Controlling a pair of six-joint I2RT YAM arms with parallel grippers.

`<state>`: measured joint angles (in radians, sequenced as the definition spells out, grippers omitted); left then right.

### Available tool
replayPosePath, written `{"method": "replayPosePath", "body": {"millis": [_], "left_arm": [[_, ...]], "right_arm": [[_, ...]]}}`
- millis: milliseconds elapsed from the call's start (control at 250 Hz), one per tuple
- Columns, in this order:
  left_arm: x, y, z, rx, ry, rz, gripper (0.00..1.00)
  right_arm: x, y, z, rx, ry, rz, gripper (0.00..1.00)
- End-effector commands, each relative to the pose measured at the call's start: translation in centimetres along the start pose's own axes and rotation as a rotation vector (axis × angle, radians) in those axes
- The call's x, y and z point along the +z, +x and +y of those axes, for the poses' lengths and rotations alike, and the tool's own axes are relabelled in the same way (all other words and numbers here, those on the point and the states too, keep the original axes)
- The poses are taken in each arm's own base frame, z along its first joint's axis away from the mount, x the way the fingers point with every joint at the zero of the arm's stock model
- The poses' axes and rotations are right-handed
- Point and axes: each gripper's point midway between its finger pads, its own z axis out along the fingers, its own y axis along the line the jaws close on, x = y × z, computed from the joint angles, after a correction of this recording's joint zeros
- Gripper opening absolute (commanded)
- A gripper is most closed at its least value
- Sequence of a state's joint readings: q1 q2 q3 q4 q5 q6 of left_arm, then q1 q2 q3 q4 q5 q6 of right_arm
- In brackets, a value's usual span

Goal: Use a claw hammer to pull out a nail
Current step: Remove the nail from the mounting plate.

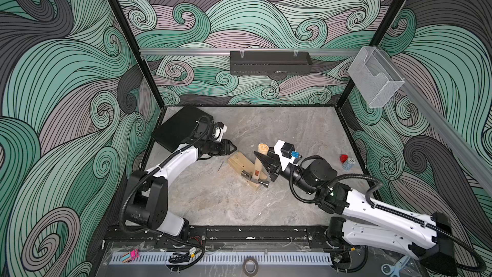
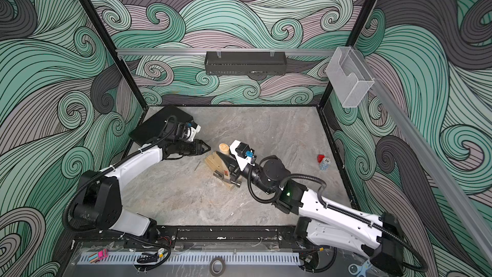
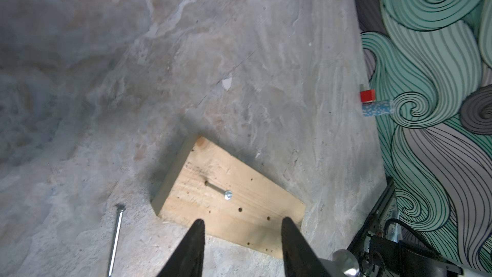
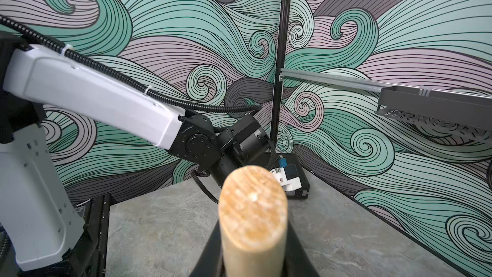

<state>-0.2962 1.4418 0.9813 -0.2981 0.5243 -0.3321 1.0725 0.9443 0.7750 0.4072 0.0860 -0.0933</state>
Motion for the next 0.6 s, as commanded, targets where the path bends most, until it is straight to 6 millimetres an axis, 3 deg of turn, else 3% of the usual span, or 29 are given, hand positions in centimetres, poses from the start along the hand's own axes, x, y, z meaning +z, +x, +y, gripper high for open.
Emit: {"method": "replayPosePath", "body": {"millis": [0,120,292,595], "left_arm": [[-2.2,-1.0,-2.8,0.109,0.089,-0.115,0.45],[-4.2,-1.3,-4.9,0.257,0.115,-0.238,0.45],[-5.8,0.9,-8.2,0.57,0.178,-0.354,0.44],[-4.2,7.7,-11.4,0.984,0.261,-0.298,0.4]], "right_arm": [[-2.1,-8.5,-1.1,0.025,0.027,-0.194,0.0],[-2.4,-8.7,-2.2,0.044,0.082,-0.115,0.0],[-3.2,-9.1,-3.6,0.098,0.149,-0.073,0.0],[-3.3,-9.9,-3.9,0.12,0.157,-0.054,0.0]]}}
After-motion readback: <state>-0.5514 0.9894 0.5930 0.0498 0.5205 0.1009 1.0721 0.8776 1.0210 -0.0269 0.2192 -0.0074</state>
